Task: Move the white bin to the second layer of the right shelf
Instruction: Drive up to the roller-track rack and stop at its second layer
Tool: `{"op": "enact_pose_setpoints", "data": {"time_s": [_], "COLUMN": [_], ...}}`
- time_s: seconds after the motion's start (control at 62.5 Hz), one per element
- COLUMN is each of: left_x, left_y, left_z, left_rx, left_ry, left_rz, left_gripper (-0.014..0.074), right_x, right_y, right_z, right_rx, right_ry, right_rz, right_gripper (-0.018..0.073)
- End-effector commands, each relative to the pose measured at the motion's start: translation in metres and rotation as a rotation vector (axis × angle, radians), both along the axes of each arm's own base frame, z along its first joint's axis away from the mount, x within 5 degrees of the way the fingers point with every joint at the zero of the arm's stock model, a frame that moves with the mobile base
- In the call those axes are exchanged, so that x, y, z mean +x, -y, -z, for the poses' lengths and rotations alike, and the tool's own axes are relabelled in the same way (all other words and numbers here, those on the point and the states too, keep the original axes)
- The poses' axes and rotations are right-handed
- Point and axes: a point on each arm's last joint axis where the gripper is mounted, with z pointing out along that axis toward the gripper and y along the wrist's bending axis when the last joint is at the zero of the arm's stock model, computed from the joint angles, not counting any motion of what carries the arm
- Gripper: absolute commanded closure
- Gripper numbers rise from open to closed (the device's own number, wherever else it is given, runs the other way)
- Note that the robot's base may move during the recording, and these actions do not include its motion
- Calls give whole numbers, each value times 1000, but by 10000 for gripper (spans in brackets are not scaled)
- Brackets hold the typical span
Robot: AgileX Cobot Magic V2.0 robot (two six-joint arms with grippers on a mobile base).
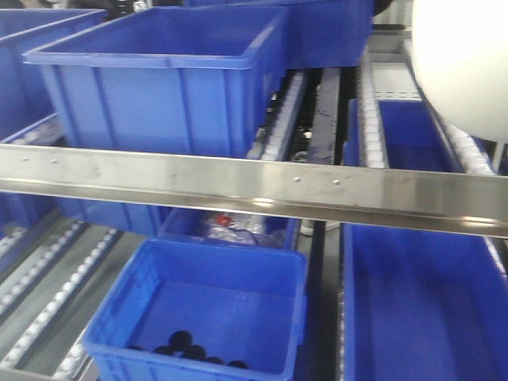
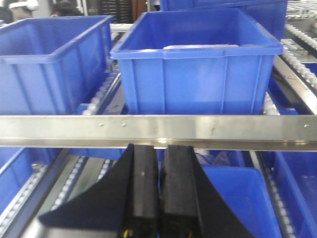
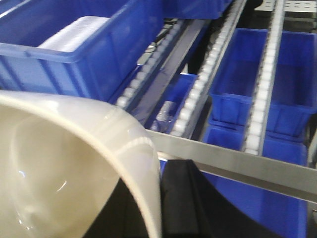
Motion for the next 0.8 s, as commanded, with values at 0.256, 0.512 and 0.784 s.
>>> {"op": "enact_pose_setpoints", "data": {"time_s": [0.256,0.512,0.784], "left_x": [0,0,0], "left_y": [0,0,0], "left_z": [4,4,4], "left_rx": [-19,-19,-19], "left_ry": [59,59,59], "left_rz": [-2,-2,-2], "left_gripper": [512,512,512], "right_x": [2,2,2], "right_y": [0,0,0], "right_z": [-19,-19,-19], "right_rx": [29,29,29], "right_ry": [123,123,123], "right_rz": [4,4,4], "right_gripper": [503,503,503]}}
